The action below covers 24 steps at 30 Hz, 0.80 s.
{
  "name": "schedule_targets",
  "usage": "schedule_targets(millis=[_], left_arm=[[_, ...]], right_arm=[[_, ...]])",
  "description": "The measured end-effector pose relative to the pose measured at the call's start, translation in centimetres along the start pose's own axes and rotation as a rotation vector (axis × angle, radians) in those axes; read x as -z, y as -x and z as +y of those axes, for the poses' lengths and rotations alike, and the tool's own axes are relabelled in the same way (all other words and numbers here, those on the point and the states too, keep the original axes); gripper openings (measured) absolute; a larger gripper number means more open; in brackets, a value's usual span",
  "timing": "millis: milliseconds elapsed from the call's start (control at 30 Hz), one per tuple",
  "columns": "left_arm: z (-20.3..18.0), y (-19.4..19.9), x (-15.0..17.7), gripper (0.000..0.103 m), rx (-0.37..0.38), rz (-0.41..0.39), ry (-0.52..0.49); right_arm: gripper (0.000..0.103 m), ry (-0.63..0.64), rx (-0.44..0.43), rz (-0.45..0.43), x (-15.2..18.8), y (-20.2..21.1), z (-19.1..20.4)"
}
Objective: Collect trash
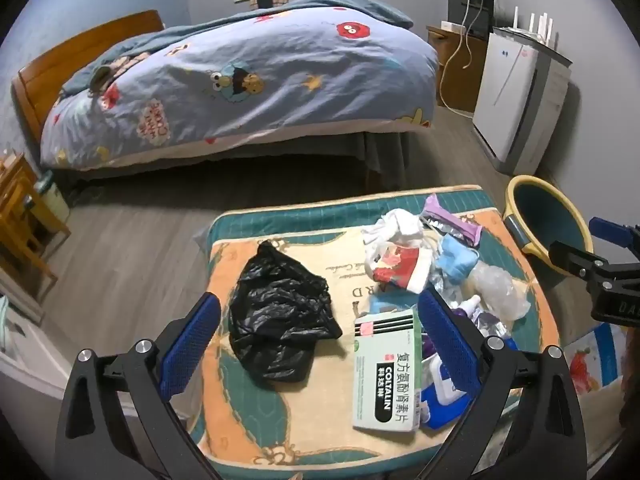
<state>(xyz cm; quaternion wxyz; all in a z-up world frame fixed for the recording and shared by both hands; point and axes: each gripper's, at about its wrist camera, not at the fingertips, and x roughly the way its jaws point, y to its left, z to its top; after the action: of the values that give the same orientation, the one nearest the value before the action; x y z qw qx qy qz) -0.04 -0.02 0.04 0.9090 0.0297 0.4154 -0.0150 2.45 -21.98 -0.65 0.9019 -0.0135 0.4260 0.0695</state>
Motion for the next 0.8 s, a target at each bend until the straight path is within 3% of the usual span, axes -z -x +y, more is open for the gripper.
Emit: schedule_targets(millis=[800], left_arm=[[-0.6, -0.1, 0.2, 0.098, -0.022, 0.003, -0.030]], right_arm=[[0.097, -0.025, -0.020, 0.007, 0.1, -0.4, -0.4]])
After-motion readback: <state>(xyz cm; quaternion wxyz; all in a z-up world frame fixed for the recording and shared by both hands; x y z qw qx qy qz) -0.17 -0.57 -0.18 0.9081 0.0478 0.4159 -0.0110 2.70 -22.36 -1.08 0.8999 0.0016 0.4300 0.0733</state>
